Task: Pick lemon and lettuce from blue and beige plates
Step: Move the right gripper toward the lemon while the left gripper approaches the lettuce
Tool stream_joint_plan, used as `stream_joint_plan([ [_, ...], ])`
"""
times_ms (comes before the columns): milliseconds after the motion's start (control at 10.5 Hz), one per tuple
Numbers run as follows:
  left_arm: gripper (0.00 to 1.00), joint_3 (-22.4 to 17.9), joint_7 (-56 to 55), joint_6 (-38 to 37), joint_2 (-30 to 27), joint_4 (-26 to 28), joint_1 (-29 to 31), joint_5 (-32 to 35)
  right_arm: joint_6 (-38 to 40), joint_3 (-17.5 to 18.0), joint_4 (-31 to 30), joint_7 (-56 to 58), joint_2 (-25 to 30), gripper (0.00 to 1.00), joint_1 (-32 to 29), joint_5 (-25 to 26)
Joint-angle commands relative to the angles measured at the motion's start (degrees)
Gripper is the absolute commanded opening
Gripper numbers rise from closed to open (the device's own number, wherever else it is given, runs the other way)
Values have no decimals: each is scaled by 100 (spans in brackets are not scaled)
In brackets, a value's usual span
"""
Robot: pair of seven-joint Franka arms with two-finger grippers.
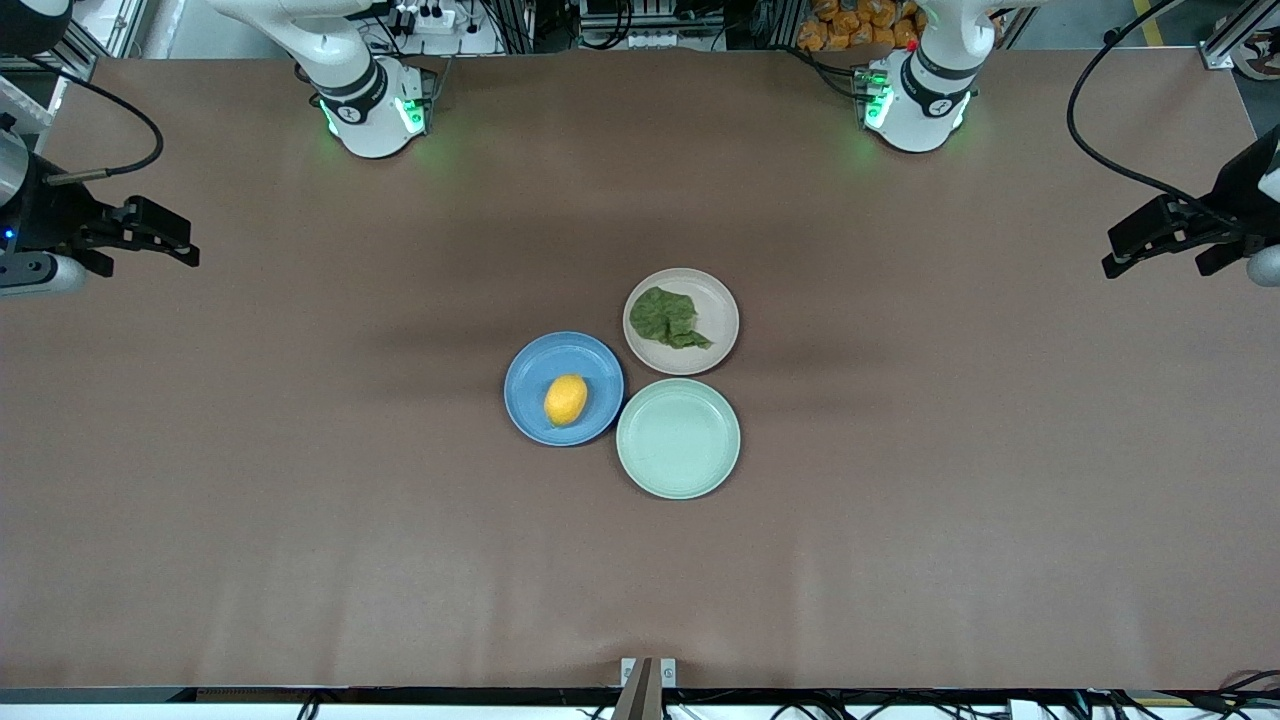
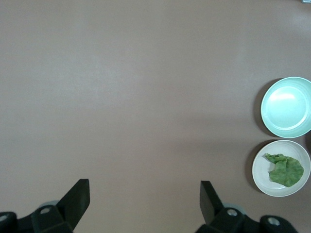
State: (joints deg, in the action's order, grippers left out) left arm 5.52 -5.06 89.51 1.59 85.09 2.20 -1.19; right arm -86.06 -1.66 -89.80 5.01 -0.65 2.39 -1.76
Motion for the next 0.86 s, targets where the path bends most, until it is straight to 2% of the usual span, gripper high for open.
stream_joint_plan([
  [0,100,46,-4,-56,-45,34,26,137,-51,16,-11,44,56,100,-10,-17],
  [191,100,46,-56,-56,8,8,17,137,-68,16,15,44,30,100,-10,-43],
  [382,100,46,-65,-56,8,7,17,137,-95,16,15,44,3,100,-28,-279],
  [764,100,116,-83,-56,140,25,-62,199,-805,60,33,-383,-452,100,191,-606],
])
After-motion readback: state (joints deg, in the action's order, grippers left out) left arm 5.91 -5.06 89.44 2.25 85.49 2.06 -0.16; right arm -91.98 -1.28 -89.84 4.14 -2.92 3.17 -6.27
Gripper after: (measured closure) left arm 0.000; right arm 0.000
